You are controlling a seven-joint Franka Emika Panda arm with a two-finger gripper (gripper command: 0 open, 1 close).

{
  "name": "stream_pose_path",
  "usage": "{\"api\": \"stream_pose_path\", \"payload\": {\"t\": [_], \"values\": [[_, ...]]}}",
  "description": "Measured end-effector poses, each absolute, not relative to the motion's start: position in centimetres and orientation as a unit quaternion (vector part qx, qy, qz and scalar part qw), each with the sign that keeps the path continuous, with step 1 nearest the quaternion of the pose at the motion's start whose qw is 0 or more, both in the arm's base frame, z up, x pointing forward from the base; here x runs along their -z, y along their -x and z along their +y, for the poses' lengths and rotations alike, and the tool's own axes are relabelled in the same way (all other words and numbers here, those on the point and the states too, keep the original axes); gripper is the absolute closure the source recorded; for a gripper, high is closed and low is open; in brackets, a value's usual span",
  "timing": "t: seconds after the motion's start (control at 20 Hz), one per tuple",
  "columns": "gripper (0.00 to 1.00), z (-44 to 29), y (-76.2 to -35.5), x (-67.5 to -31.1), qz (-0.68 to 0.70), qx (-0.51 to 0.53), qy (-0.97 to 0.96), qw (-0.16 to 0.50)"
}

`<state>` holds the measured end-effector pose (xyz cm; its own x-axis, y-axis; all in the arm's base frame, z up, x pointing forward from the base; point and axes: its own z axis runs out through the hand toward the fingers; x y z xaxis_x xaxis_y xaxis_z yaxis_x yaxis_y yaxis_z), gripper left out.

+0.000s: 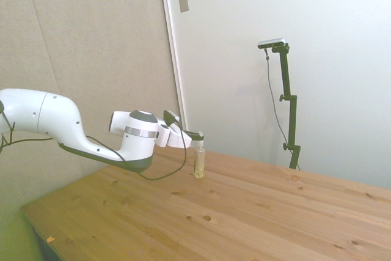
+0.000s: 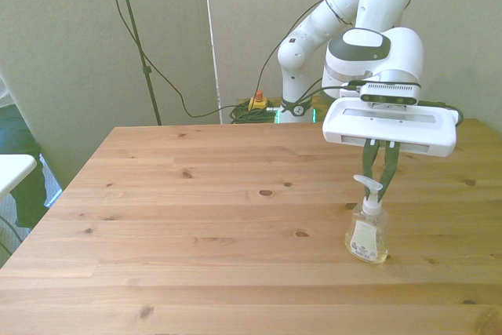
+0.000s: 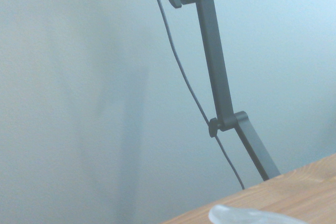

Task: Stand the sanitizer

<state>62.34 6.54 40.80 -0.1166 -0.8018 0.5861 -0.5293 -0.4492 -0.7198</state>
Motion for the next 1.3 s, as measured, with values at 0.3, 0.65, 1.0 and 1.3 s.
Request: {"api": "stream_pose_path", "payload": {"t": [0.3,0.65,1.0,1.3], "values": [[0.00,6.5,-61.3,-40.2,0.507,0.562,0.644,0.109],[0.00,6.8,-61.1,-40.0,0.506,0.560,0.647,0.109],[0.00,8.4,-60.9,-39.6,0.503,0.557,0.650,0.115],[0.00,9.1,-60.2,-36.9,0.508,0.539,0.663,0.106]]}}
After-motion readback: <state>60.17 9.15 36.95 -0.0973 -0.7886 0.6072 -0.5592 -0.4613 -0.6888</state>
